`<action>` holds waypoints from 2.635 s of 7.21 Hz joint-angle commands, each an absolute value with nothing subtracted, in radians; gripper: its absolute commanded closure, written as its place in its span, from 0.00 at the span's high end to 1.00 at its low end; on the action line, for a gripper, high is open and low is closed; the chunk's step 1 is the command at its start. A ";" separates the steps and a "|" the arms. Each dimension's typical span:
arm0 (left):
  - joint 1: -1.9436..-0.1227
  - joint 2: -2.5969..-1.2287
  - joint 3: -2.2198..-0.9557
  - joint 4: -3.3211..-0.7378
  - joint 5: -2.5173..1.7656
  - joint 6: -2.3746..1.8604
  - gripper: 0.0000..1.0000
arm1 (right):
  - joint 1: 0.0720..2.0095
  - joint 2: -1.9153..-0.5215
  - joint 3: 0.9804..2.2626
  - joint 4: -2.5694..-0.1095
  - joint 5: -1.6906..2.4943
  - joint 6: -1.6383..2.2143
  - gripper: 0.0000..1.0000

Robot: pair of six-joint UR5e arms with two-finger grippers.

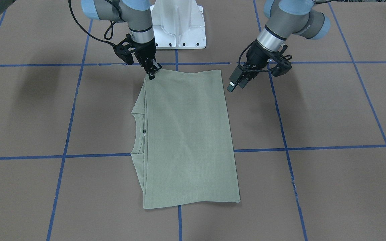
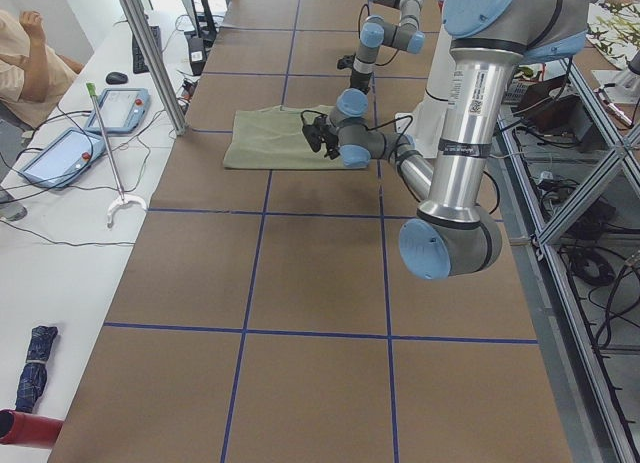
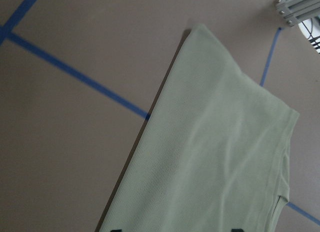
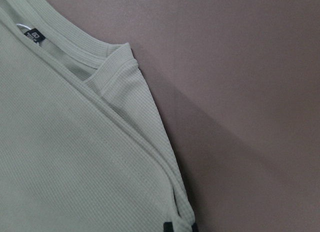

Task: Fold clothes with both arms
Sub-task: 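Grasp the near edge of the shirt with both grippers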

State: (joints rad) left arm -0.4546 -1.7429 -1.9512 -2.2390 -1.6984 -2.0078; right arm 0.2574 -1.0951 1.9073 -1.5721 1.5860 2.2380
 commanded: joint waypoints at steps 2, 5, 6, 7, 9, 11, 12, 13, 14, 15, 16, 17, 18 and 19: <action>-0.227 -1.723 -1.956 -2.180 -1.559 -2.158 0.78 | 0.258 -1.097 1.914 -1.571 1.592 2.237 0.00; -0.216 -1.739 -1.931 -2.180 -1.559 -2.158 0.75 | 0.258 -1.097 1.914 -1.571 1.592 2.237 0.00; -0.212 -1.753 -1.907 -2.180 -1.557 -2.158 0.73 | 0.258 -1.097 1.914 -1.571 1.594 2.235 0.00; -0.210 -1.758 -1.899 -2.180 -1.554 -2.157 0.72 | 0.258 -1.097 1.913 -1.571 1.594 2.235 0.00; -0.209 -1.758 -1.893 -2.180 -1.552 -2.158 0.42 | 0.258 -1.097 1.914 -1.571 1.594 2.235 0.00; -0.209 -1.759 -1.893 -2.180 -1.552 -2.151 0.00 | 0.258 -1.097 1.913 -1.571 1.595 2.235 0.00; -0.209 -1.766 -1.897 -2.180 -1.551 -2.148 0.00 | 0.258 -1.097 1.914 -1.571 1.595 2.235 0.00; -0.212 -1.767 -1.913 -2.180 -1.551 -2.145 0.00 | 0.258 -1.095 1.917 -1.569 1.598 2.235 0.00; -0.215 -1.757 -1.958 -2.180 -1.551 -2.149 0.00 | 0.258 -1.101 1.939 -1.571 1.598 2.235 0.00; -0.212 -1.737 -2.020 -2.180 -1.551 -2.157 0.00 | 0.256 -1.127 1.974 -1.571 1.598 2.237 0.00; -0.200 -1.683 -2.098 -2.180 -1.552 -2.164 0.00 | 0.232 -1.165 2.033 -1.571 1.598 2.237 0.00; -0.163 -1.655 -2.155 -2.180 -1.552 -2.218 0.00 | 0.206 -1.210 2.098 -1.571 1.611 2.238 0.00; -0.129 -1.655 -2.187 -2.180 -1.551 -2.265 0.00 | 0.201 -1.216 2.138 -1.571 1.665 2.241 0.00; -0.098 -1.655 -2.245 -2.166 -1.549 -2.326 0.00 | 0.202 -1.226 2.188 -1.571 1.708 2.267 0.00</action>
